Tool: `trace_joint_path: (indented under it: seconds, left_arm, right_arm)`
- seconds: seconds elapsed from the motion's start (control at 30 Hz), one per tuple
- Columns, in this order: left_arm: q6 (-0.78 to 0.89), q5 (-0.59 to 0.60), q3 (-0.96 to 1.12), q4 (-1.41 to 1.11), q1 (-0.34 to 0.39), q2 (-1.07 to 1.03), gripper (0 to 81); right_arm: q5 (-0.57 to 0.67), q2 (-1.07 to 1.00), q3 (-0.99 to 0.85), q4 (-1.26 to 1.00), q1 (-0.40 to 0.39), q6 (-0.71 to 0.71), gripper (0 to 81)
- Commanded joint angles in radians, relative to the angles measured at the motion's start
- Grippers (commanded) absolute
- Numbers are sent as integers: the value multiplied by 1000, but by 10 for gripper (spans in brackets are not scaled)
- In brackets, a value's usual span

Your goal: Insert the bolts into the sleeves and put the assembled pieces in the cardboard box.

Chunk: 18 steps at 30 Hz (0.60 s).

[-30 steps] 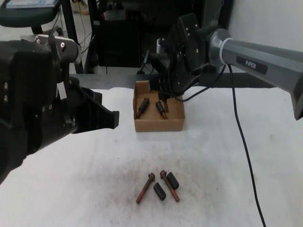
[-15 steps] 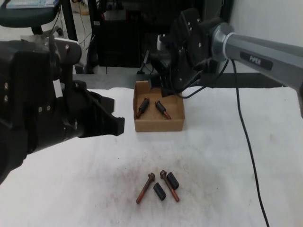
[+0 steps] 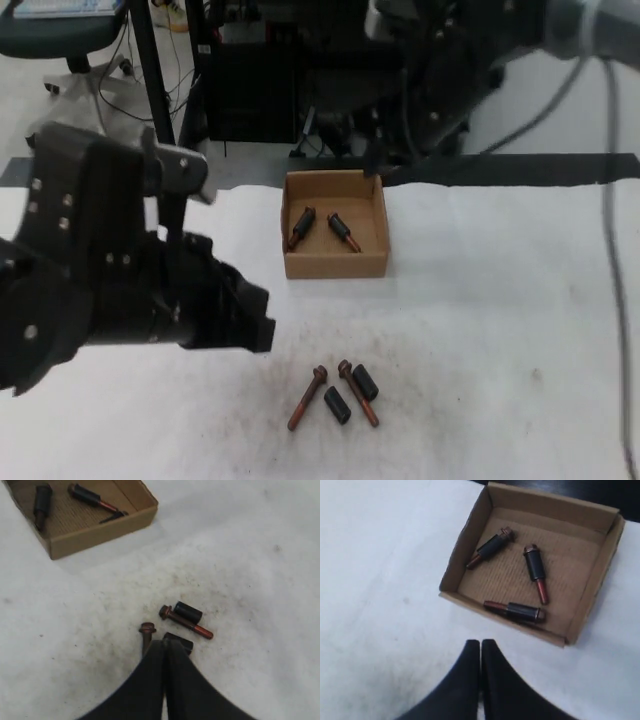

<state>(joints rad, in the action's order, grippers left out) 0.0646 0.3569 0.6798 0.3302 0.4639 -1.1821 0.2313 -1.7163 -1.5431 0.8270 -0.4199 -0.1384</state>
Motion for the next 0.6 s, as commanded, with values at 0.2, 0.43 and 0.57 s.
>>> trace_joint_path:
  seconds: [0.2, 0.43, 0.57]
  left_arm:
    - [19, 49, 7, -37, 104, -131, 237]
    - [26, -50, 52, -7, 212, -303, 335]
    - [21, -195, 148, 77, 234, -391, 335]
  right_arm:
    - [15, 457, 449, -118, 13, -13, 8]
    - [15, 811, 700, -101, 53, -27, 8]
    - [15, 955, 759, -18, 69, -27, 8]
